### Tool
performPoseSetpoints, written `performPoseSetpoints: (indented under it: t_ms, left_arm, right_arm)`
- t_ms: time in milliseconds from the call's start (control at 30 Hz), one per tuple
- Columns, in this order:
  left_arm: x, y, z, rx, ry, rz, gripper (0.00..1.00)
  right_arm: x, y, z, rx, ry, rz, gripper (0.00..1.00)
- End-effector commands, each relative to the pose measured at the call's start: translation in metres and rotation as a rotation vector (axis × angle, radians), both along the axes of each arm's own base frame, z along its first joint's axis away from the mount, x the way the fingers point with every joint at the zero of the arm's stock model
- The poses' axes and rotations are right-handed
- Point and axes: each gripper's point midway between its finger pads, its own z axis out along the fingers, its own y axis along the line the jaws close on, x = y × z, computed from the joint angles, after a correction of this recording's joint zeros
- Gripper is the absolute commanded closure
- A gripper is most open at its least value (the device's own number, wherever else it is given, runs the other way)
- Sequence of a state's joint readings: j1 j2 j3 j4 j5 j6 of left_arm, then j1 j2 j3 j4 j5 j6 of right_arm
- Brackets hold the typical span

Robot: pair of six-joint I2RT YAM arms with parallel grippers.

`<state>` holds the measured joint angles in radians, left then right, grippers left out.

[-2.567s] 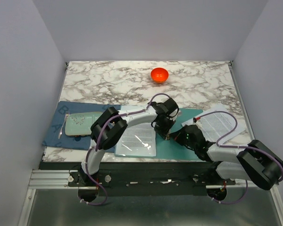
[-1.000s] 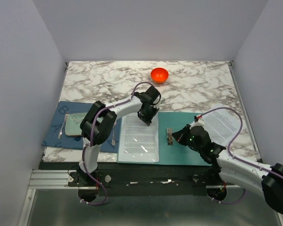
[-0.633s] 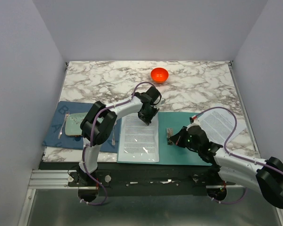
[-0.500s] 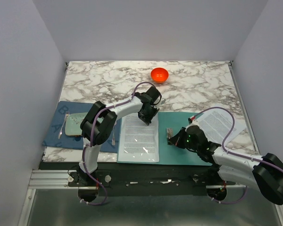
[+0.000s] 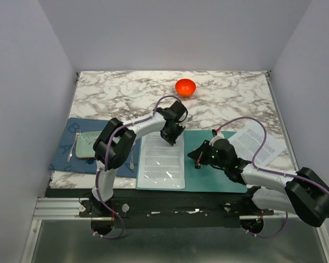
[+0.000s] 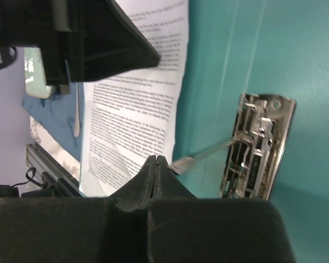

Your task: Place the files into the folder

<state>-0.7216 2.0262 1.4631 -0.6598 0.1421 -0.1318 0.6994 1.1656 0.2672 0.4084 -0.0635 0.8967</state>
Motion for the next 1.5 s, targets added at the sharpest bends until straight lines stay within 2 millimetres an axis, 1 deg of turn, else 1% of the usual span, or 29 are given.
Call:
performPoseSetpoints:
  t_ms: [0,33,67,100,133,167,233,267,300,333,400,433,467,500,533,567,633,667,733,800,833,933,1033,1200,1233,1333,1367,1433,1467]
  left_arm:
    - [-0.013,0.020,-0.016,0.080,0.027,-0.014,1.00]
    - [-0.013,0.020,-0.016,0.079,0.026,-0.016,1.00]
    - [-0.012,0.021,-0.015,0.079,0.020,-0.016,1.00]
    - [-0.012,0.022,-0.015,0.079,0.021,-0.017,1.00]
    - [-0.013,0.021,-0.014,0.077,0.019,-0.018,1.00]
    - [-0.013,0.021,-0.013,0.075,0.018,-0.021,1.00]
    - [-0.013,0.022,-0.012,0.074,0.017,-0.023,1.00]
    - [-0.014,0.021,-0.011,0.071,0.015,-0.025,1.00]
    - [-0.014,0.022,-0.010,0.072,0.016,-0.025,1.00]
    - [-0.014,0.022,-0.009,0.071,0.014,-0.028,1.00]
    - [-0.014,0.023,-0.009,0.072,0.015,-0.029,1.00]
    - [-0.015,0.023,-0.008,0.072,0.013,-0.031,1.00]
    - [-0.015,0.023,-0.007,0.072,0.013,-0.032,1.00]
    - [-0.015,0.024,-0.007,0.073,0.012,-0.032,1.00]
    - [-0.014,0.024,-0.007,0.072,0.010,-0.032,1.00]
    - [-0.014,0.024,-0.006,0.072,0.008,-0.031,1.00]
    - [-0.014,0.024,-0.005,0.070,0.010,-0.032,1.00]
    - [-0.014,0.023,-0.004,0.068,0.012,-0.033,1.00]
    - [-0.014,0.023,-0.004,0.069,0.014,-0.035,1.00]
    - [-0.014,0.022,-0.004,0.066,0.014,-0.034,1.00]
    - [-0.014,0.023,-0.005,0.068,0.015,-0.036,1.00]
    - [-0.014,0.022,-0.007,0.072,0.020,-0.037,1.00]
    - [-0.013,0.022,-0.007,0.074,0.022,-0.039,1.00]
    - [-0.012,0.021,-0.005,0.072,0.018,-0.037,1.00]
    - [-0.012,0.021,-0.006,0.071,0.021,-0.033,1.00]
    - [-0.011,0.020,-0.005,0.072,0.019,-0.032,1.00]
    - [-0.012,0.020,-0.004,0.070,0.018,-0.032,1.00]
    - [-0.011,0.020,-0.003,0.070,0.018,-0.031,1.00]
    - [-0.011,0.020,-0.003,0.070,0.018,-0.031,1.00]
  right_arm:
    - [0.023,0.005,0.024,-0.013,-0.103,-0.017,1.00]
    - [0.027,0.004,0.024,-0.035,-0.120,-0.019,1.00]
    - [0.034,-0.001,0.019,-0.061,-0.109,-0.032,0.99]
    - [0.042,0.000,0.023,-0.068,-0.122,-0.039,0.99]
    - [0.048,-0.001,0.022,-0.086,-0.129,-0.033,0.99]
    - [0.057,-0.009,0.020,-0.100,-0.125,-0.056,1.00]
    - [0.070,-0.010,0.018,-0.126,-0.129,-0.044,1.00]
    - [0.078,-0.017,0.018,-0.135,-0.123,-0.059,0.99]
    - [0.082,-0.018,0.015,-0.146,-0.115,-0.055,1.00]
    - [0.090,-0.018,0.023,-0.148,-0.131,-0.050,1.00]
    - [0.094,-0.019,0.028,-0.162,-0.130,-0.039,1.00]
    - [0.098,-0.018,0.042,-0.161,-0.165,-0.038,0.99]
    - [0.096,-0.022,0.043,-0.176,-0.151,-0.042,1.00]
    - [0.096,-0.025,0.047,-0.182,-0.159,-0.051,0.99]
    - [0.095,-0.029,0.059,-0.180,-0.183,-0.068,0.99]
    - [0.087,-0.034,0.054,-0.201,-0.149,-0.064,0.99]
    - [0.077,-0.038,0.051,-0.204,-0.119,-0.066,0.99]
    - [0.066,-0.044,0.042,-0.222,-0.084,-0.058,0.99]
    - [0.054,-0.049,0.032,-0.229,-0.036,-0.061,0.99]
    - [0.033,-0.058,0.014,-0.248,0.024,-0.050,0.99]
    - [0.025,-0.056,0.010,-0.231,0.035,-0.025,0.99]
    - [0.008,-0.050,0.004,-0.190,0.050,0.038,0.99]
    - [-0.002,-0.046,-0.001,-0.181,0.073,0.091,0.99]
    - [-0.008,-0.035,0.002,-0.157,0.070,0.160,0.99]
    - [-0.011,-0.032,-0.002,-0.156,0.090,0.184,0.99]
    - [-0.017,-0.022,-0.005,-0.153,0.117,0.236,0.99]
    - [-0.020,-0.019,-0.010,-0.161,0.135,0.256,0.99]
    - [-0.022,-0.016,-0.014,-0.171,0.149,0.278,0.99]
    - [-0.024,-0.016,-0.019,-0.180,0.174,0.286,0.99]
